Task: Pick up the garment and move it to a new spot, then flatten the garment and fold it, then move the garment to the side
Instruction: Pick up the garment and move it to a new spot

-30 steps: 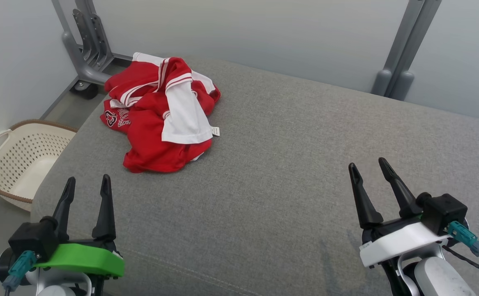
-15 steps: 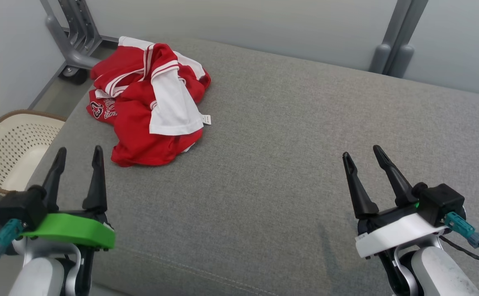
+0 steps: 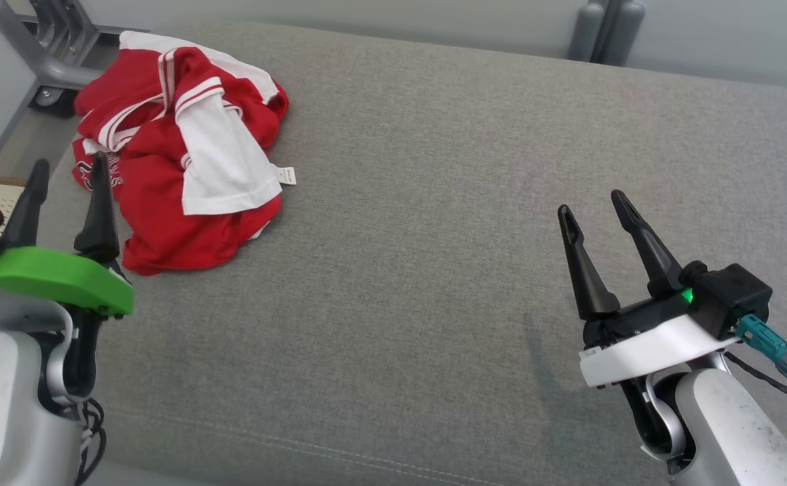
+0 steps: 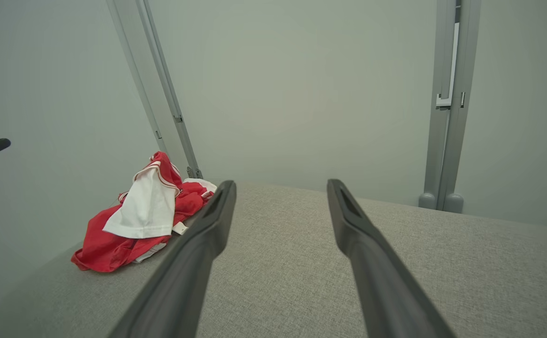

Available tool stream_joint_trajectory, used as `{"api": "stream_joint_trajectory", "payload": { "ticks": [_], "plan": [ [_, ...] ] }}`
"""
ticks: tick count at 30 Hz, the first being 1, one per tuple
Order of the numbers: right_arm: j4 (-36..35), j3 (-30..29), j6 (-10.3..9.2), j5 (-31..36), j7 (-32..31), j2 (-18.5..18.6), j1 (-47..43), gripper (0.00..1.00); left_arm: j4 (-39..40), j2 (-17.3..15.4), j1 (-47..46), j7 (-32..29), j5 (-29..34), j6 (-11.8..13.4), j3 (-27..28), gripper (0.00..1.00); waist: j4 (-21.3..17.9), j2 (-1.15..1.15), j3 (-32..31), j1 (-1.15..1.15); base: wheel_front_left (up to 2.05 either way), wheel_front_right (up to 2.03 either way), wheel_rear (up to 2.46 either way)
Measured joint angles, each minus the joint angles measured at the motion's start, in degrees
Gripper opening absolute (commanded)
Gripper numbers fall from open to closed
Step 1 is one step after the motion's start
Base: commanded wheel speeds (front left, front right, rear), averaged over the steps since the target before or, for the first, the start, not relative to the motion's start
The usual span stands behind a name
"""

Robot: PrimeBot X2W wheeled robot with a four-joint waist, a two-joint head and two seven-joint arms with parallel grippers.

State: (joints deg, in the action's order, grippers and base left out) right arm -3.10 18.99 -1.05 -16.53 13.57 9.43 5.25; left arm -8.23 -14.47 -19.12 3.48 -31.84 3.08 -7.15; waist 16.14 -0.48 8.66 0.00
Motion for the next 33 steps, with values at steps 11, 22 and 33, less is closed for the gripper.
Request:
{"api": "stream_joint_trajectory", "payload": {
  "ticks": [11, 22, 33],
  "plan": [
    [-1.29, 0.46, -0.02, 1.23, -0.55, -0.07, 2.93, 1.0, -7.43, -1.82, -12.2, -4.04, -3.39, -1.91, 2.55, 1.0, -5.59, 0.0, 5.03, 0.0, 0.0, 0.0, 0.0],
    [-2.09, 0.54, -0.07, 2.43, -0.57, -0.26, 5.45, 1.0, -16.14, -4.45, -19.79, -8.66, -4.79, -3.1, 3.16, 1.0, -11.08, 0.0, 10.35, 0.0, 0.0, 0.0, 0.0],
    [-2.07, 0.54, -0.13, 2.74, -0.56, -0.46, 7.04, 1.0, -24.74, -6.77, -24.98, -10.58, -4.3, -1.54, 4.6, 1.0, -15.38, 0.0, 14.95, 0.0, 0.0, 0.0, 0.0]
  ]
}}
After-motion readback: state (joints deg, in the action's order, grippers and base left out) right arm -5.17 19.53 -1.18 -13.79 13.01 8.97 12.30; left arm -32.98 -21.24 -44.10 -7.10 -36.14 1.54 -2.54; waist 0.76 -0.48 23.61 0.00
